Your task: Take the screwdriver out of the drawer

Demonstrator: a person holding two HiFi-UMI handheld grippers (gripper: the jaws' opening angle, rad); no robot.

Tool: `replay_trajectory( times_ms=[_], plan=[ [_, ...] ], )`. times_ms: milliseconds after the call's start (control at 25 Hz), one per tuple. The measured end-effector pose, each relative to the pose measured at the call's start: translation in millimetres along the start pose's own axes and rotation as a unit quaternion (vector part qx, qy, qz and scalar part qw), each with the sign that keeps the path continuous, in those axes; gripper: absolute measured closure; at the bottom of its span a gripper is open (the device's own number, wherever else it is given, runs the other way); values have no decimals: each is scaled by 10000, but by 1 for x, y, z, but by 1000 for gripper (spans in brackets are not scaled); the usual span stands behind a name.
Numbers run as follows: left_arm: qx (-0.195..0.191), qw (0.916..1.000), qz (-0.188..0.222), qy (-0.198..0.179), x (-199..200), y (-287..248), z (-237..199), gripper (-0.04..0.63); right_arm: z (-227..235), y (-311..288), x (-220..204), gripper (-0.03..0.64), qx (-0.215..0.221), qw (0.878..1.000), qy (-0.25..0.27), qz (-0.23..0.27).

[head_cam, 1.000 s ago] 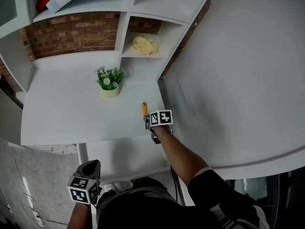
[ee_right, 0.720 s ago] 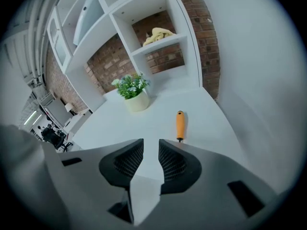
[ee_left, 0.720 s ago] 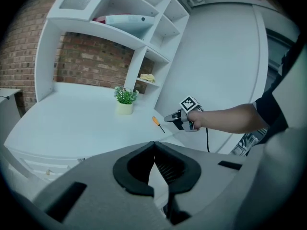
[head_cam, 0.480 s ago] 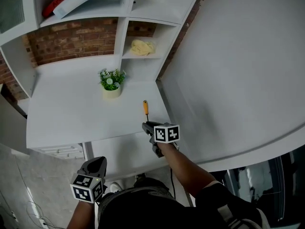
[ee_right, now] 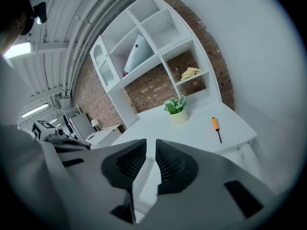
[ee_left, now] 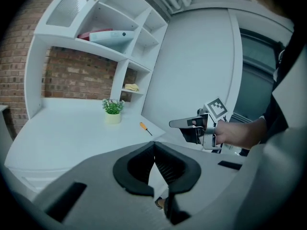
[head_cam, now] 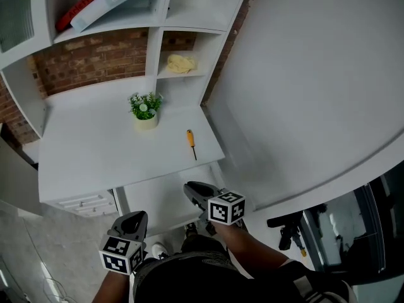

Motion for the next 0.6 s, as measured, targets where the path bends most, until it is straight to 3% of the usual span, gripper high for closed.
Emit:
replay_trajectory(
  times_ms=[240, 600],
  plan=[
    [-141, 9999, 72, 1, -3, 6, 15, 578, -35, 22, -11, 576, 284, 9986, 422, 106],
    [47, 9995, 307, 37, 2, 13, 52, 580, -43, 64, -14, 611, 610, 9952, 749, 150]
  ],
)
Point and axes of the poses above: the fingertips, and each gripper's own axes: y backward along the fingers, z to its right, x out of its top, the point moved 5 cm from there along y, backward along the fingers, and after that the axes turned 5 degrees about -x, right-handed, at the moved point
